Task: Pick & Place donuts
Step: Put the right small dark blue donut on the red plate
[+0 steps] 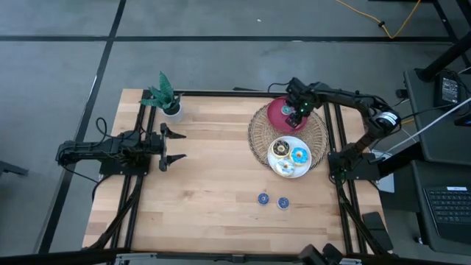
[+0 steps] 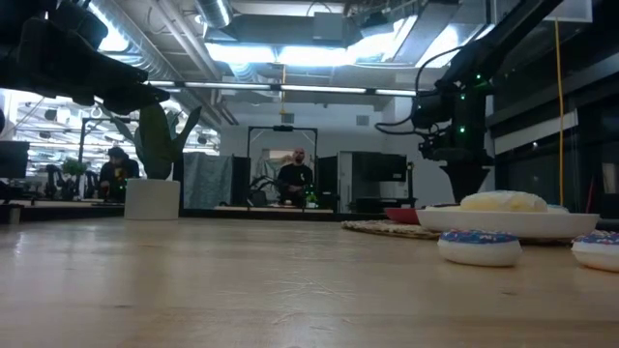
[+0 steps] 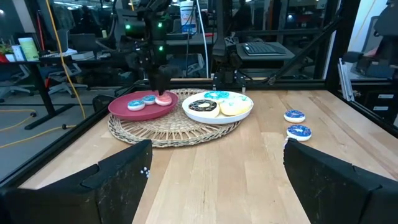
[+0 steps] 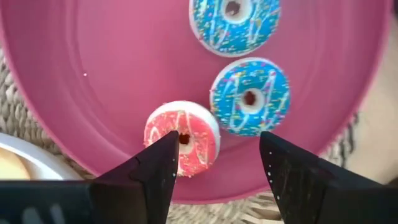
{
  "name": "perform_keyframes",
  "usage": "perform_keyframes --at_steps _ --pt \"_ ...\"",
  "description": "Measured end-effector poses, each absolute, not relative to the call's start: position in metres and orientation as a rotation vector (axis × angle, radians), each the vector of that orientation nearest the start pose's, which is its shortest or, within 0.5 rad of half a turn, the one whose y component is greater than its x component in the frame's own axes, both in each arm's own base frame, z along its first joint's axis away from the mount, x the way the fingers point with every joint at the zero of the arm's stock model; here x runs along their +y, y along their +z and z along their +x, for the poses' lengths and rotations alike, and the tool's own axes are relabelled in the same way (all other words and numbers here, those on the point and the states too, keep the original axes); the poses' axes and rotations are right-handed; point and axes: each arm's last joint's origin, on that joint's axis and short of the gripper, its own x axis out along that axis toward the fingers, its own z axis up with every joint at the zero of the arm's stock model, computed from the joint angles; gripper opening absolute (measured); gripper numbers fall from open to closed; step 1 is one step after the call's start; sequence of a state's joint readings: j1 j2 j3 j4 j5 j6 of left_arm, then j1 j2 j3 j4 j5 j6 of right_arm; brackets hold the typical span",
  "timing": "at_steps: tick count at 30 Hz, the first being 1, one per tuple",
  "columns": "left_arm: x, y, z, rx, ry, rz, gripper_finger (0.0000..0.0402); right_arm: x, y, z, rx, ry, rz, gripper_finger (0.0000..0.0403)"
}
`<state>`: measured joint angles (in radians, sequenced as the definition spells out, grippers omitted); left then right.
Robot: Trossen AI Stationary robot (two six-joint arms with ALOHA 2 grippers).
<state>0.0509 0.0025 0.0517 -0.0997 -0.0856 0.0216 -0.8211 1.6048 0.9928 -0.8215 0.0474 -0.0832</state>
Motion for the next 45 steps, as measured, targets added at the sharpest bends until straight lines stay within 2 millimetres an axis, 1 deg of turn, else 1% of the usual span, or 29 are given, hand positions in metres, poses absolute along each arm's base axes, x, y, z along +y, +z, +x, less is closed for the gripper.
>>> perform_keyframes --at_steps 6,10,15,20,25,31,39,42,45 --pt "0.007 0.171 0.094 0.052 0.136 0.022 0.0354 -0.202 0.192 0.186 1.368 -0.658 0.465 0.0221" --pt "0.007 0.171 0.094 0.052 0.136 0.022 0.0353 -0.206 0.206 0.19 1.343 -0.667 0.457 0.0221" --pt "0.007 0.171 0.094 0.052 0.136 0.022 0.0354 -0.205 0.224 0.199 1.32 -0.671 0.447 0.022" --pt "0.007 0.171 0.094 0.052 0.136 0.022 0.0352 -0.2 0.241 0.214 1.27 -0.665 0.436 0.022" --pt "0.007 0.171 0.094 0.051 0.136 0.022 0.0354 -0.186 0.253 0.231 1.24 -0.641 0.432 0.022" --pt "0.007 0.171 0.094 0.051 0.136 0.022 0.0354 -0.162 0.267 0.251 1.209 -0.602 0.457 0.022" --pt "0.007 0.171 0.094 0.052 0.136 0.022 0.0353 -0.131 0.286 0.272 1.162 -0.594 0.501 0.0222" --pt "0.007 0.171 0.094 0.052 0.136 0.022 0.0354 -0.12 0.292 0.278 1.143 -0.593 0.498 0.0242" --pt "0.007 0.171 0.094 0.051 0.136 0.022 0.0352 -0.11 0.3 0.283 1.126 -0.58 0.496 0.0279"
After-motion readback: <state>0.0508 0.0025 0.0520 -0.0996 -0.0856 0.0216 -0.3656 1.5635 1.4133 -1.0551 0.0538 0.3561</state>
